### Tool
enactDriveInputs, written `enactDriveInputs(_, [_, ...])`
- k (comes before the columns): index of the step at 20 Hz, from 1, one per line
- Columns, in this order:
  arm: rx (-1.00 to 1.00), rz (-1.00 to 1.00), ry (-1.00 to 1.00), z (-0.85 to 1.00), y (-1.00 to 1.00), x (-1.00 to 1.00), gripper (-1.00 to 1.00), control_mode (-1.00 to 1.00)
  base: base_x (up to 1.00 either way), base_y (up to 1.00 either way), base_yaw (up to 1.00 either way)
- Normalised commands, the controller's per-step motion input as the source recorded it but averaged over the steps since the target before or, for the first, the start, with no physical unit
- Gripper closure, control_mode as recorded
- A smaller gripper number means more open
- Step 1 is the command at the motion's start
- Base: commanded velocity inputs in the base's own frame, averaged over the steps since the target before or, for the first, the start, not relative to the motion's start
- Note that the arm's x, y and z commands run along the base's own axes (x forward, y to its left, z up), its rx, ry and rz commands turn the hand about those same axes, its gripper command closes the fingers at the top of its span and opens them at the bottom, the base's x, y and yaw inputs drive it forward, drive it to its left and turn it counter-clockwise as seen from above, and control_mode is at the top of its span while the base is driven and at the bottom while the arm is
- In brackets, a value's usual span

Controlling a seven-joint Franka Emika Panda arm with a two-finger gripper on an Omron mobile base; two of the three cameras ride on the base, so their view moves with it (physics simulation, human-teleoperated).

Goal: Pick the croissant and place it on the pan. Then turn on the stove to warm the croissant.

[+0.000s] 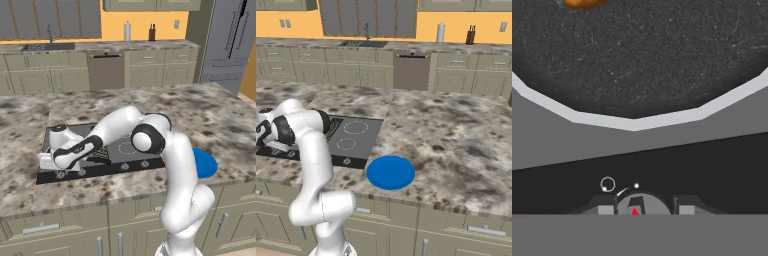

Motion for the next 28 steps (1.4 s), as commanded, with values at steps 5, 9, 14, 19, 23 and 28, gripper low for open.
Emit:
enactDriveInputs(5, [-0.01, 0.09, 0.1, 0.0, 0.0, -0.01, 1.0, -1.0, 0.0, 0.0, 0.0])
enactDriveInputs(9, [-0.05, 0.13, 0.12, 0.0, 0.02, 0.0, 1.0, -1.0, 0.0, 0.0, 0.0])
enactDriveInputs(14, [-0.1, 0.11, 0.08, -0.01, 0.05, -0.07, 1.0, -1.0, 0.0, 0.0, 0.0])
enactDriveInputs(19, [-0.11, 0.11, 0.02, -0.09, 0.05, -0.16, 1.0, -1.0, 0.0, 0.0, 0.0])
enactDriveInputs(23, [-0.07, 0.16, 0.0, -0.17, 0.0, -0.32, 1.0, -1.0, 0.0, 0.0, 0.0])
enactDriveInputs(28, [-0.01, 0.2, -0.07, -0.2, 0.0, -0.48, 1.0, -1.0, 0.0, 0.0, 0.0])
